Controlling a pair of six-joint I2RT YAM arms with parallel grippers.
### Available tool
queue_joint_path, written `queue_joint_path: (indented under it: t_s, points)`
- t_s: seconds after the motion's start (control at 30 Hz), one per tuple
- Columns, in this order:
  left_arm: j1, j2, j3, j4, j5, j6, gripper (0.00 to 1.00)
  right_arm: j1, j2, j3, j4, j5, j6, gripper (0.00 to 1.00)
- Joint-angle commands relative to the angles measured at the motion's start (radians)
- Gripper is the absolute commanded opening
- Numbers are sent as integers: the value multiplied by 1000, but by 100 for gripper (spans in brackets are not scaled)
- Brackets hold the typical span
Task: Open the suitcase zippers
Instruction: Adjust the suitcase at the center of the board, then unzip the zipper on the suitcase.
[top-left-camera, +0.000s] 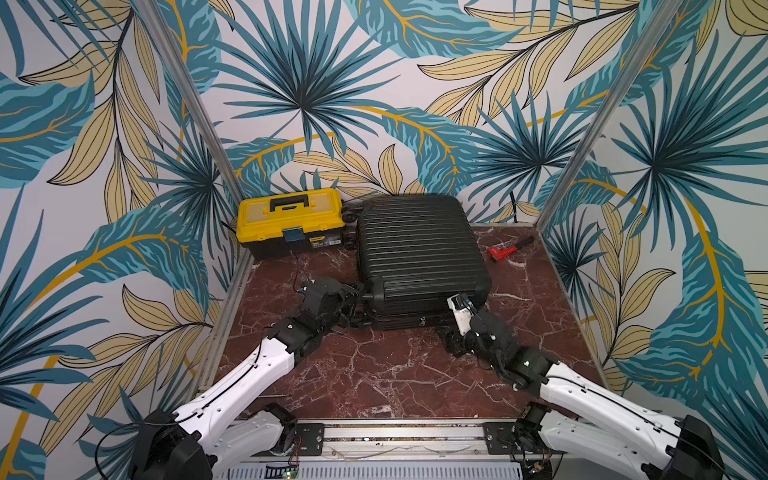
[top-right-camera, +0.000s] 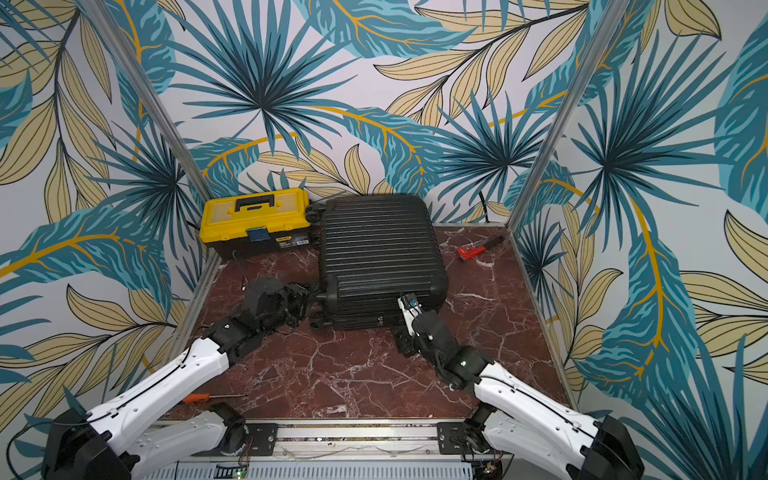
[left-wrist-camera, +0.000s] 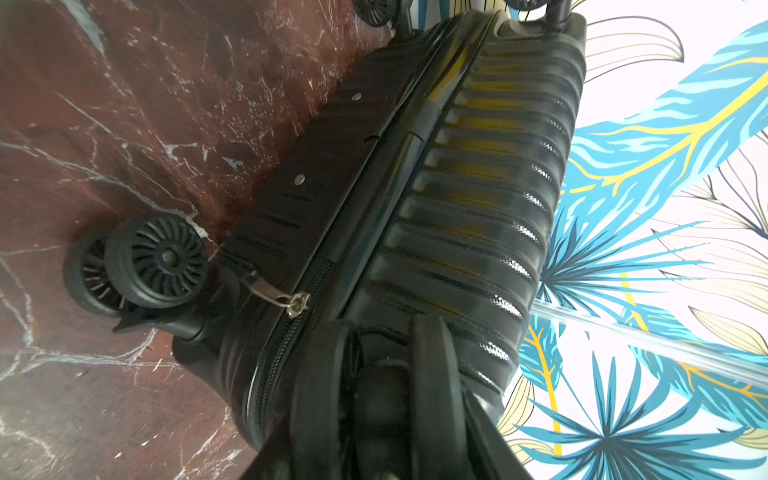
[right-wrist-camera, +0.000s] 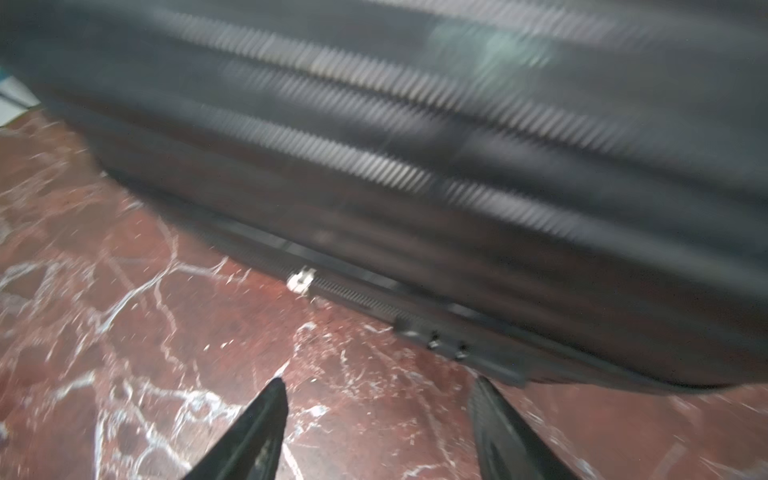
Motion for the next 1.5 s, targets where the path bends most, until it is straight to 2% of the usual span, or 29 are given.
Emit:
queue_joint_path:
  t_s: [0.0,0.13,0.33,0.43,0.7,0.8,0.97,1.17,1.23,1.3,1.4,1.47]
  points:
    - [-39,10,5,-1,-15,116,23,14,-18,-131,345,-7,-45,70]
    - [-43,16,20,0,-16,119,23,32,76,-250,703,19,-57,68]
    - [-46,1,19,0,-26,113,23,43,311,-268,1012,26,-99,65]
    - [-47,-13,12,-1,-36,111,23,44,409,-264,1106,37,-102,63]
    - [-47,-23,15,1,-40,110,23,45,606,-230,1243,83,-86,55]
    - [-47,-21,17,0,-41,110,23,45,654,-221,1290,118,-81,49]
    - [-46,-23,12,-1,-46,104,23,45,689,-218,1333,172,-66,34]
    - [-45,-37,-1,1,-57,104,23,45,660,-221,1316,162,-70,16]
    - [-45,-39,-6,0,-59,102,23,45,658,-222,1314,157,-73,12]
    - [-46,-40,-9,0,-57,102,23,45,664,-217,1316,138,-69,14]
    - [-45,-41,-9,0,-56,101,23,45,671,-210,1322,114,-54,28]
    - [-46,-41,-7,0,-57,103,23,45,674,-207,1326,113,-50,30]
